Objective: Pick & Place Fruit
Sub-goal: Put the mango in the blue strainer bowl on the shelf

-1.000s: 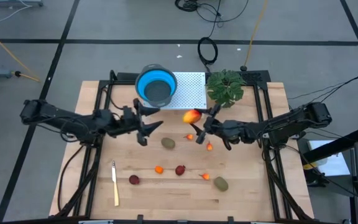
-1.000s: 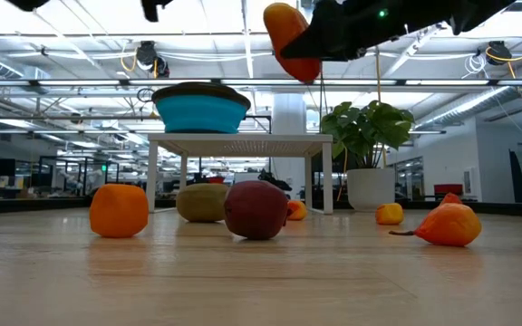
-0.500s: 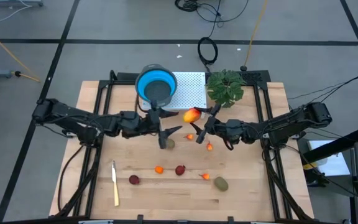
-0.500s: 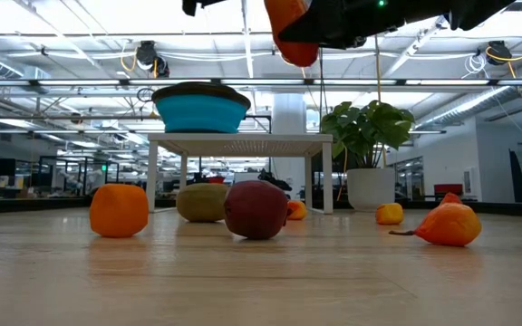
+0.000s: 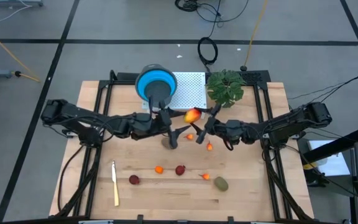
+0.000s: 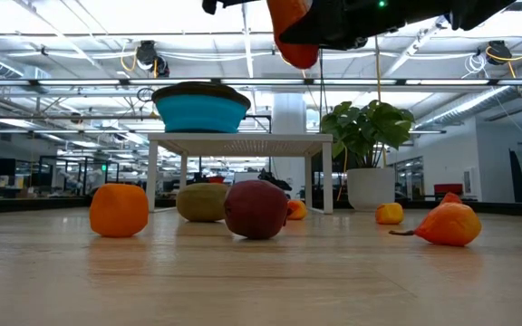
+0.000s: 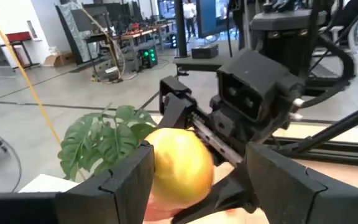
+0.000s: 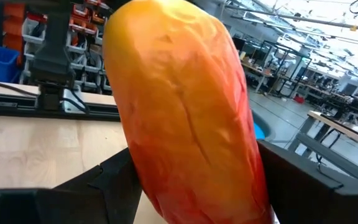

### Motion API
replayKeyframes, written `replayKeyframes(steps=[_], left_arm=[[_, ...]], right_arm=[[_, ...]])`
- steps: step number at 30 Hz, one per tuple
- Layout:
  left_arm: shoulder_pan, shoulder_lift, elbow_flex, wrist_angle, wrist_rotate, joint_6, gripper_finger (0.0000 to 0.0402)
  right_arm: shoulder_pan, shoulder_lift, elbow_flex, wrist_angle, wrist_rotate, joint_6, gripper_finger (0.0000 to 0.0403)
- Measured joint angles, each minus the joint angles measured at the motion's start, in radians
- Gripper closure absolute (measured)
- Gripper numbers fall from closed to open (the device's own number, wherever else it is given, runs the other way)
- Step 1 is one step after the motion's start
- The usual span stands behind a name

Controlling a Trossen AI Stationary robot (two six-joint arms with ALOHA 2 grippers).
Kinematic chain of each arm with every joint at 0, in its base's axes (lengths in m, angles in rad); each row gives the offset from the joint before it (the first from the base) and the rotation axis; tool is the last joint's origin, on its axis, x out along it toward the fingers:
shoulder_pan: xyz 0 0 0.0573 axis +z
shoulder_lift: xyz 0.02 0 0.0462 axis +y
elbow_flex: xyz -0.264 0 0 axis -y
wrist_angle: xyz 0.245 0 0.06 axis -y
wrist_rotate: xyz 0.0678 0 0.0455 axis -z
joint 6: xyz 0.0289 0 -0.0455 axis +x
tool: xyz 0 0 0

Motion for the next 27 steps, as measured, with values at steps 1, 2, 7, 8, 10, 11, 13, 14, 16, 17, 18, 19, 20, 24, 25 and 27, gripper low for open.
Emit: replayKeyframes(steps=[1, 2, 7, 8, 10, 11, 13, 14, 16, 17, 18, 19, 20, 24, 25, 27], left_arm=[[0.000, 0.000, 0.001, -0.004, -0.003, 0.000, 0.0149], [0.001, 0.000, 0.002, -0.004, -0.003, -0.001, 0.0149], [0.008, 0.001, 0.002, -0.011, -0.006, -0.006, 0.0149], [0.007, 0.001, 0.002, -0.012, -0.007, -0.005, 0.0149], [0.007, 0.001, 0.002, -0.018, -0.016, -0.007, 0.0149], [0.007, 0.001, 0.002, -0.021, -0.026, -0.007, 0.0149], [0.006, 0.001, 0.002, -0.021, -0.029, -0.012, 0.0149], [0.006, 0.001, 0.002, -0.021, -0.031, -0.022, 0.0148], [0.006, 0.001, 0.002, -0.021, -0.031, -0.033, 0.0149], [0.006, 0.001, 0.002, -0.021, -0.028, -0.034, 0.0148], [0.006, 0.001, 0.002, -0.021, -0.021, -0.034, 0.0148], [0.006, 0.001, 0.002, -0.020, -0.015, -0.034, 0.0149], [0.006, 0.001, 0.002, -0.016, -0.014, -0.037, 0.0149], [0.012, 0.001, 0.002, -0.007, -0.006, -0.046, 0.0148], [0.013, 0.001, 0.002, -0.008, 0.001, -0.048, 0.0149], [0.019, 0.001, 0.002, -0.008, 0.012, -0.056, 0.0149]], right_arm=[[0.004, 0.000, 0.000, -0.001, -0.002, -0.001, 0.0126], [0.009, 0.000, 0.000, 0.002, -0.007, -0.002, 0.0126], [0.022, -0.001, 0.000, 0.007, -0.004, -0.002, 0.0126], [0.025, -0.001, 0.000, 0.005, 0.013, -0.003, 0.0126], [0.034, -0.001, 0.000, 0.005, 0.049, -0.003, 0.0126], [0.039, -0.001, 0.000, 0.004, 0.062, -0.003, 0.0126], [0.043, -0.001, 0.000, 0.005, 0.063, -0.003, 0.0126], [0.045, -0.001, 0.000, 0.005, 0.063, -0.003, 0.0126], [0.048, -0.001, 0.000, 0.005, 0.066, -0.004, 0.0126], [0.049, -0.001, 0.000, 0.005, 0.064, -0.009, 0.0126], [0.049, -0.001, 0.000, 0.006, 0.063, -0.014, 0.0126], [0.049, -0.001, 0.000, 0.008, 0.062, -0.019, 0.0126], [0.049, -0.001, 0.000, 0.013, 0.061, -0.023, 0.0126], [0.049, -0.001, 0.000, 0.037, 0.053, -0.030, 0.0126], [0.049, -0.001, 0.000, 0.037, 0.044, -0.029, 0.0126], [0.049, -0.001, 0.000, 0.037, 0.038, -0.029, 0.0126]])
